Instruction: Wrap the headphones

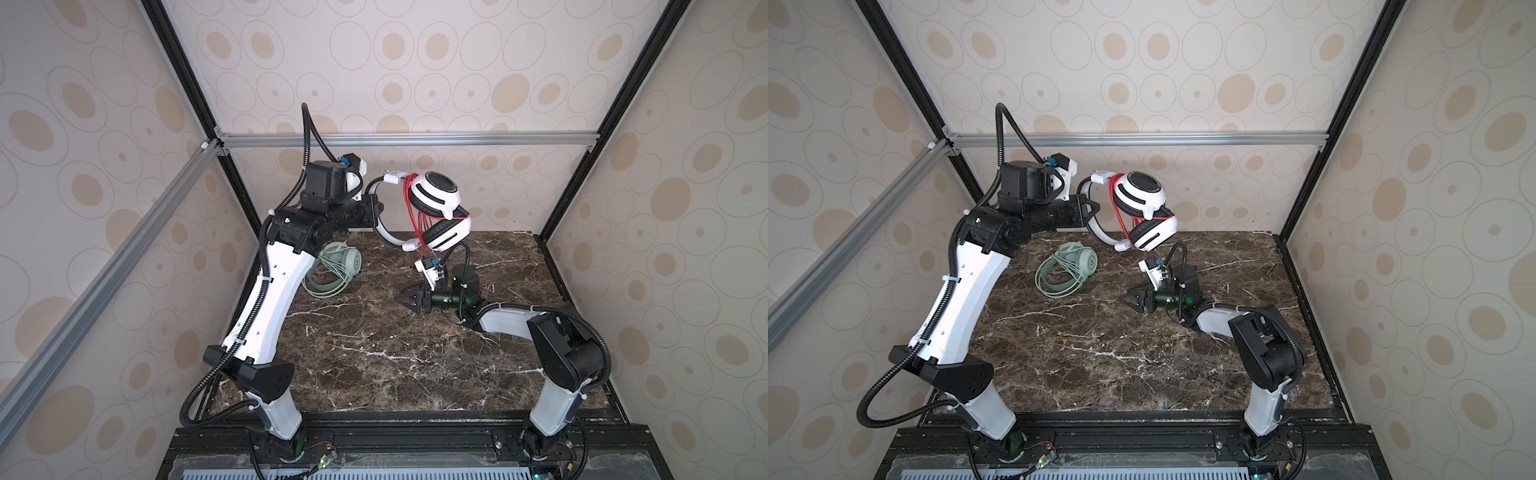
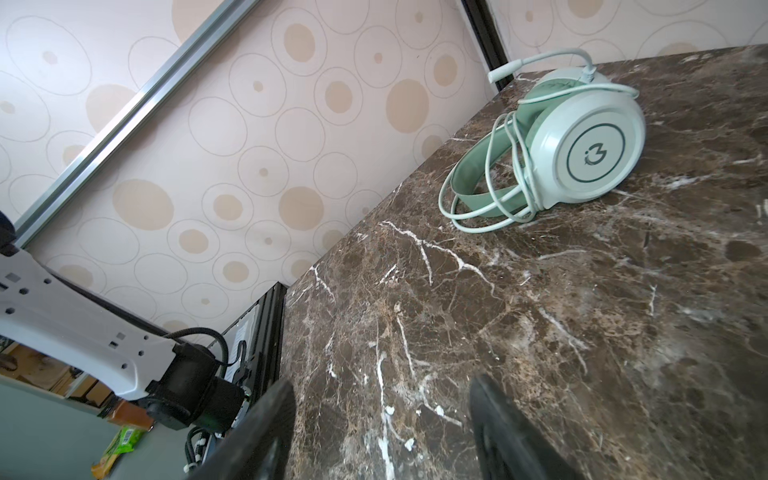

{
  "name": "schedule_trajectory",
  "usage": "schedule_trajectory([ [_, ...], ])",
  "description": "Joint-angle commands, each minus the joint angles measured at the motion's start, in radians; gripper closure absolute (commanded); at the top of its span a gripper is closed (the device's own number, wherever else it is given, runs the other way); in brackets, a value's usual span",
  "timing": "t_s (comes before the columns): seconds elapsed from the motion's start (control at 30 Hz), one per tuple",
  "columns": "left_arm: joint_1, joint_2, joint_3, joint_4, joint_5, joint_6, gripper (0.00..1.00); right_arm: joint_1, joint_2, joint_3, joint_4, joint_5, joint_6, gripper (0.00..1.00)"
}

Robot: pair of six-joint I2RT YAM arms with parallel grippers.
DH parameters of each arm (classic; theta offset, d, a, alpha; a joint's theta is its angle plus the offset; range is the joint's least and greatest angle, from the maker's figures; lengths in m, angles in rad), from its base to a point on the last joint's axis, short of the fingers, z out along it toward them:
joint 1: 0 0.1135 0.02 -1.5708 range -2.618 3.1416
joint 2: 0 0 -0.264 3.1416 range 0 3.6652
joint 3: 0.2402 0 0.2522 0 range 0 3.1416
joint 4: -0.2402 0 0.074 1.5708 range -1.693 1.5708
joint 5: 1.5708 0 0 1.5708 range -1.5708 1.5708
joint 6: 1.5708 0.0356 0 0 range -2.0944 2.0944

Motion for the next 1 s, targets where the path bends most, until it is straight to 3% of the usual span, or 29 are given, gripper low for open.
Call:
schedule_trajectory([
  [0.0, 0.003, -0.036, 0.044, 0.051, 0.021, -0.021, 1.00, -0.015, -0.049, -0.044, -0.004, 0.091, -0.010, 0.28],
  [0.13, 0.002, -0.041, 0.040, 0.055, 0.020, -0.021, 1.00, -0.033, -0.140, -0.139, -0.044, 0.261, -0.030, 0.26],
  [0.23, 0.003, -0.044, 0.038, 0.059, 0.026, -0.023, 1.00, -0.027, -0.186, -0.117, -0.245, 0.362, -0.121, 0.20],
  [0.37, 0.002, -0.046, 0.041, 0.062, 0.033, -0.027, 1.00, -0.022, -0.118, -0.023, -0.331, 0.294, -0.146, 0.18],
  [0.5, 0.002, -0.052, 0.037, 0.063, 0.034, -0.031, 1.00, -0.024, -0.016, 0.055, -0.261, 0.248, -0.118, 0.20],
  [0.53, 0.003, -0.055, 0.035, 0.064, 0.034, -0.031, 1.00, -0.023, 0.007, 0.068, -0.225, 0.231, -0.125, 0.29],
  [0.6, 0.002, -0.062, 0.025, 0.069, 0.035, -0.033, 1.00, -0.025, 0.052, 0.090, -0.146, 0.186, -0.125, 0.65],
  [0.67, 0.003, -0.067, 0.020, 0.071, 0.034, -0.033, 1.00, -0.030, 0.081, 0.107, -0.075, 0.144, -0.097, 0.75],
  [0.73, 0.003, -0.067, 0.019, 0.073, 0.035, -0.032, 1.00, -0.030, 0.103, 0.117, -0.013, 0.124, -0.068, 0.67],
  [0.8, 0.003, -0.066, 0.020, 0.072, 0.039, -0.032, 1.00, -0.030, 0.117, 0.140, -0.020, 0.137, -0.064, 0.43],
  [0.83, 0.004, -0.064, 0.023, 0.070, 0.040, -0.031, 1.00, -0.029, 0.120, 0.146, -0.031, 0.153, -0.069, 0.38],
  [0.97, 0.002, -0.064, 0.032, 0.067, 0.038, -0.027, 1.00, -0.031, 0.130, 0.176, -0.103, 0.226, -0.096, 0.36],
])
